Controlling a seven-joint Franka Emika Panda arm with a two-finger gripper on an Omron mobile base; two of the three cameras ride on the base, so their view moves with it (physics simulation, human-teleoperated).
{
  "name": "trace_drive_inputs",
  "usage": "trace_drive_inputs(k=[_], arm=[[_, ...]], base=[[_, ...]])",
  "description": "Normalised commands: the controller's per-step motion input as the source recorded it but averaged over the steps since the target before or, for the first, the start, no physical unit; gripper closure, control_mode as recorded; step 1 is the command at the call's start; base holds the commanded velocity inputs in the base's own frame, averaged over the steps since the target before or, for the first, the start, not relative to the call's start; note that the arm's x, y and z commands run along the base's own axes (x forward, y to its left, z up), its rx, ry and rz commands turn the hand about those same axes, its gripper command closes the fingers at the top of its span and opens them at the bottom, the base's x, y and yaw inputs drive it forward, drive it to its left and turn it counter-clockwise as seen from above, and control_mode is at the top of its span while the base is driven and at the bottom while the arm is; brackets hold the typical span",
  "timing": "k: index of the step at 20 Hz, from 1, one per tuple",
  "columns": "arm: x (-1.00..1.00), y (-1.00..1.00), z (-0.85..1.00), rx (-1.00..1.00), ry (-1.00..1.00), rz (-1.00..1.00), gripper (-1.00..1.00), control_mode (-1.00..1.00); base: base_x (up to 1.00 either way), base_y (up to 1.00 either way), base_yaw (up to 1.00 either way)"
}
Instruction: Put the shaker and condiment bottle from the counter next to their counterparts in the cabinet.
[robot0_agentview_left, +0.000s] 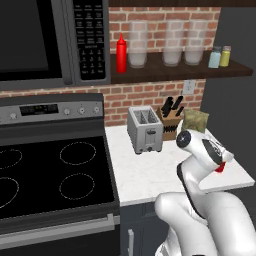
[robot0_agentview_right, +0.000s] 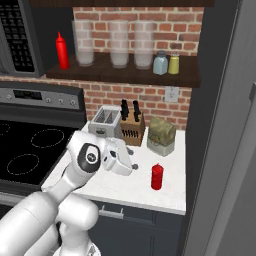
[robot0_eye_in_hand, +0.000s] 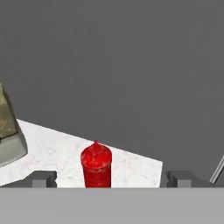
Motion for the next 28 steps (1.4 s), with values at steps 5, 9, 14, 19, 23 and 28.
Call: trace_drive_inputs(k=[5, 9, 14, 19, 23, 28], arm=[[0.00, 0.00, -0.06, 0.00, -0.04, 0.00, -1.00, -1.00], [0.00, -0.01, -0.50, 0.00, -0.30, -0.15, -1.00, -1.00], [0.00, 0.00, -0.21, 0.00, -0.05, -0.12, -1.00, -1.00], [0.12, -0.04, -0.25, -0.12, 0.11, -0.05, -1.00, -1.00], [0.39, -0.23, -0.78, -0.35, 0.21, -0.15, -1.00, -1.00], [0.16, -0.13, -0.39, -0.16, 0.09, -0.07, -1.00, -1.00]], base=[[0.00, 0.00, 0.00], [0.00, 0.00, 0.00], [0.00, 0.00, 0.00], [0.00, 0.00, 0.00], [0.00, 0.00, 0.00], [0.00, 0.00, 0.00]])
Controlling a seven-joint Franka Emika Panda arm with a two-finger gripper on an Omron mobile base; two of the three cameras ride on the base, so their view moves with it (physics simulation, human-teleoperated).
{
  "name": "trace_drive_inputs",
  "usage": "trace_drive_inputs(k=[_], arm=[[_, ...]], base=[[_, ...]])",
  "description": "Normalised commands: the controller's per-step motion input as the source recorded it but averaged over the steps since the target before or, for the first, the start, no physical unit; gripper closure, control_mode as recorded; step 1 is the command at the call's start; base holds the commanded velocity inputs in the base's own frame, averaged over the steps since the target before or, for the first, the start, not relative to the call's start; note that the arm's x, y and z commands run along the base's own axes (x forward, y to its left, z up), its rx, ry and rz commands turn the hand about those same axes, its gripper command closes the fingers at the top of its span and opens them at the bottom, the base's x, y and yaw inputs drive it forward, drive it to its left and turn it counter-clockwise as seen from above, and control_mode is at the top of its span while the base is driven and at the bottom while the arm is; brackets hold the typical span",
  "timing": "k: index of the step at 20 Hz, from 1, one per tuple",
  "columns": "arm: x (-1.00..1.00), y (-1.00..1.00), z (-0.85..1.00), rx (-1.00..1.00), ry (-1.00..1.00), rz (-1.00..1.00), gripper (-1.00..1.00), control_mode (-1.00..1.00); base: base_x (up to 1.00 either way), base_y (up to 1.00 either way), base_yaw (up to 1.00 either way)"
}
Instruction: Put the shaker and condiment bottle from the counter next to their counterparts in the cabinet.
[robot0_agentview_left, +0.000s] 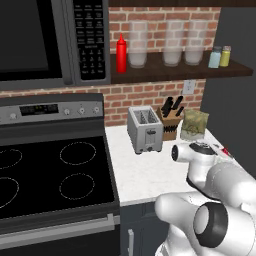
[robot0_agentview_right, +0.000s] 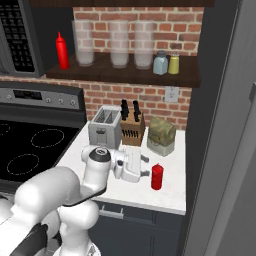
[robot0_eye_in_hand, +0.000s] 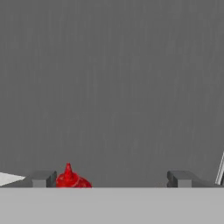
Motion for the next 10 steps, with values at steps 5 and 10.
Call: trace_drive_inputs(k=[5, 10], arm=[[0.00, 0.00, -0.42, 0.00, -0.02, 0.00, -1.00, -1.00], [0.07, 0.00, -0.26, 0.00, -0.02, 0.00, -1.00, -1.00]], base=[[0.00, 0.00, 0.00], [0.00, 0.00, 0.00]])
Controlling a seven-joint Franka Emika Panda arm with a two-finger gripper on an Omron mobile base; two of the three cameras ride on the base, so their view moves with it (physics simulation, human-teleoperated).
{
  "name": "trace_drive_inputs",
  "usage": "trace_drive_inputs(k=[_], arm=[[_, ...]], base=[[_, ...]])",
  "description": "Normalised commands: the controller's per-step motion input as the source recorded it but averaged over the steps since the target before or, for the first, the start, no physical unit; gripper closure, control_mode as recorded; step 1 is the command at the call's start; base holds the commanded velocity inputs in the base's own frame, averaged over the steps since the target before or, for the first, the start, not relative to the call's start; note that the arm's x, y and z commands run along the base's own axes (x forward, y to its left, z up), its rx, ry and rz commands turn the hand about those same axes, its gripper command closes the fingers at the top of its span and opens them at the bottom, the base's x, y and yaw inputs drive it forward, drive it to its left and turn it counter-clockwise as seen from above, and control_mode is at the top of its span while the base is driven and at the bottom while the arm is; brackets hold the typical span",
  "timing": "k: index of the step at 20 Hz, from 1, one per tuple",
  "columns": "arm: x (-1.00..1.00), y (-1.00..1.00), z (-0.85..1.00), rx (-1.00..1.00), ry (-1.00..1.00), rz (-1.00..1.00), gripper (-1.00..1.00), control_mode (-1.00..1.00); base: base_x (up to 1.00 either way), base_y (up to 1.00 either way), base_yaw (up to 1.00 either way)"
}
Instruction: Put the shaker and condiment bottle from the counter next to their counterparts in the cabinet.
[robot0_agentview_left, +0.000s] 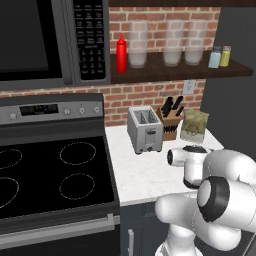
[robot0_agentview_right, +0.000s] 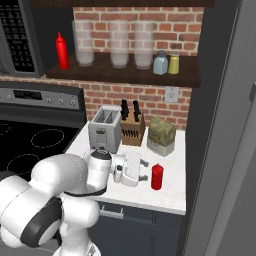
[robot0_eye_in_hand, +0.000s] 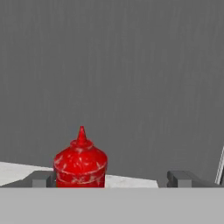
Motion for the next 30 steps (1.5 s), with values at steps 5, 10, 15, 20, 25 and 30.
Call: trace_drive_inputs(k=[5, 10, 15, 20, 25, 30], arm=[[0.18, -0.02, -0.08, 0.00, 0.00, 0.00, -1.00, -1.00], [0.35, -0.11, 0.00, 0.00, 0.00, 0.00, -1.00, -1.00], [0.05, -0.29, -0.04, 0.02, 0.00, 0.00, -1.00, -1.00], [0.00, -0.26, -0.06, 0.03, 0.00, 0.00, -1.00, -1.00], [0.00, -0.09, -0.13, 0.01, 0.00, 0.00, -1.00, -1.00], [0.00, -0.01, -0.23, 0.00, 0.00, 0.00, -1.00, -1.00]], base=[[0.00, 0.00, 0.00], [0.00, 0.00, 0.00], [0.00, 0.00, 0.00], [0.00, 0.00, 0.00], [0.00, 0.00, 0.00], [0.00, 0.00, 0.00]])
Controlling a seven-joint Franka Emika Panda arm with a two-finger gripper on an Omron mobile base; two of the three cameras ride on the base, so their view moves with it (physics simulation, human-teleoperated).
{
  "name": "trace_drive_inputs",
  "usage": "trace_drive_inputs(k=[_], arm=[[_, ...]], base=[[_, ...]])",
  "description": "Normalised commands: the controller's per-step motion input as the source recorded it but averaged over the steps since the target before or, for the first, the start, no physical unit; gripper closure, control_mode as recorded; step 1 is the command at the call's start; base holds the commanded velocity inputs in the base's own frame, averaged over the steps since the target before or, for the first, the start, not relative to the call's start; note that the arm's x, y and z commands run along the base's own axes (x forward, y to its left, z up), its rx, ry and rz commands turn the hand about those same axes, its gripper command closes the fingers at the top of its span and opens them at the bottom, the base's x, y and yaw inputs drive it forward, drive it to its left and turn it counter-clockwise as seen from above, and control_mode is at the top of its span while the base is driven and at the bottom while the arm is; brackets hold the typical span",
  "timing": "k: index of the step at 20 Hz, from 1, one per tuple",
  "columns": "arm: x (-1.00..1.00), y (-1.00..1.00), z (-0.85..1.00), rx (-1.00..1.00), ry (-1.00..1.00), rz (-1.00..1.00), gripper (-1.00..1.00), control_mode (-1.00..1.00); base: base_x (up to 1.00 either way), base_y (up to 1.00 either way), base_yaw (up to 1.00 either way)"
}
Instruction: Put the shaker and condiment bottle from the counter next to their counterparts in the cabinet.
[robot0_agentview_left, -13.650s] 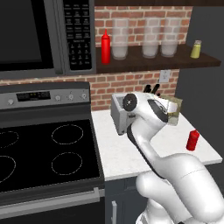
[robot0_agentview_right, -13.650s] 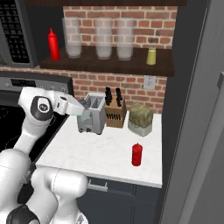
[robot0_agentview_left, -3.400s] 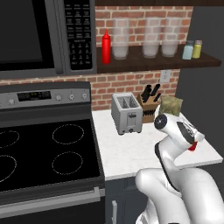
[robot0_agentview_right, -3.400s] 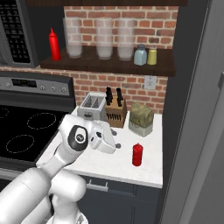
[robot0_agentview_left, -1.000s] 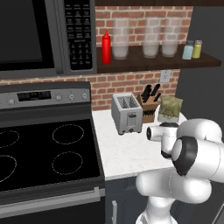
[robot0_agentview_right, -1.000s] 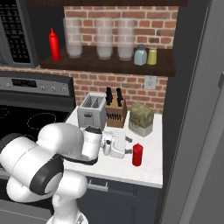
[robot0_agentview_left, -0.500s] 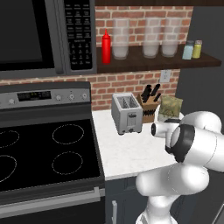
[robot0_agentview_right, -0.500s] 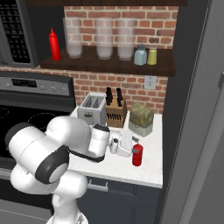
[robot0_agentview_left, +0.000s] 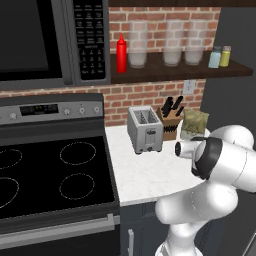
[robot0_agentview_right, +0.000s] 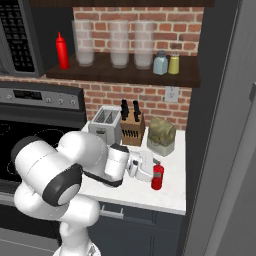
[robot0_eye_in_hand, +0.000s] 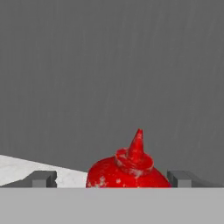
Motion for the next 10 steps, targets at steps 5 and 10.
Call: trace_drive_inputs(k=[5, 10], arm=[[0.00, -0.03, -0.23, 0.00, 0.00, 0.00, -1.00, -1.00], [0.00, 0.00, -0.22, 0.00, 0.00, 0.00, 1.00, -1.00]], base=[[0.00, 0.00, 0.00], [0.00, 0.00, 0.00]])
